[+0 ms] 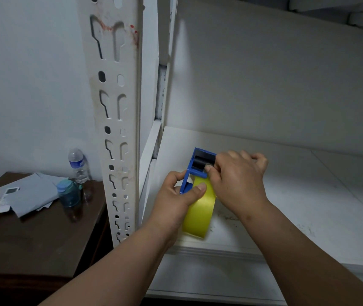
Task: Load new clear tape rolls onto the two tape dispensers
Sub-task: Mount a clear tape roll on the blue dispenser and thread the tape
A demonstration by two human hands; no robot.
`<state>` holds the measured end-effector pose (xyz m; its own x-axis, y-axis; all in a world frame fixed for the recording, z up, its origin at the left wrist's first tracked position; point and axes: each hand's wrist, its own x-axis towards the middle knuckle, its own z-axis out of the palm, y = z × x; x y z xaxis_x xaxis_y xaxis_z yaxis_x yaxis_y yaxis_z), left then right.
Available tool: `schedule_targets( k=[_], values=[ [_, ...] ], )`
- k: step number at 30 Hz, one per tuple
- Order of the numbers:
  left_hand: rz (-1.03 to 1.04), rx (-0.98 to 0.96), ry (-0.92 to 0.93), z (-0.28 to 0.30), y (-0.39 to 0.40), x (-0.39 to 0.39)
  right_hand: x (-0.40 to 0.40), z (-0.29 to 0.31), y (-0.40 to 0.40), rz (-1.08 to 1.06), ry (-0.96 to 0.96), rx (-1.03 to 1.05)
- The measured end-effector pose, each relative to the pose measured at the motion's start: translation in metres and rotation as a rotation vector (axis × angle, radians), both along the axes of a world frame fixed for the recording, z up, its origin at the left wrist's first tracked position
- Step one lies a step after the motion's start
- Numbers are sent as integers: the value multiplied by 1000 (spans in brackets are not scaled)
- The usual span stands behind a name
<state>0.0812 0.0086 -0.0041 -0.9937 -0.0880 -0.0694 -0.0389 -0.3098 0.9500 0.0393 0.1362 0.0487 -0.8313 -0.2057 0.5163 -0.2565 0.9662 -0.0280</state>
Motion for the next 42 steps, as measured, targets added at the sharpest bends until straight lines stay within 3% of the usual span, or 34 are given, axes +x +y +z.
schedule_targets(
  k=[5, 19, 26, 31, 36, 42],
  values=[
    [81, -119, 12, -2, 2, -3, 0, -2, 2, 1, 36, 5],
    [-11, -317, -46, 9, -3, -5, -12, -3, -8, 89, 200, 38],
    [125, -320, -48, 7, 1, -13, -10, 9, -6, 83, 198, -12],
    [119, -379, -39, 8, 4, -12, -11, 12, 1, 88, 90, -56],
    [-104, -257, -83, 2, 4, -8, -13, 12, 7, 96, 18, -77],
    [-43, -160, -18, -2, 4, -7, -15, 13, 6, 59, 98, -49]
  ],
)
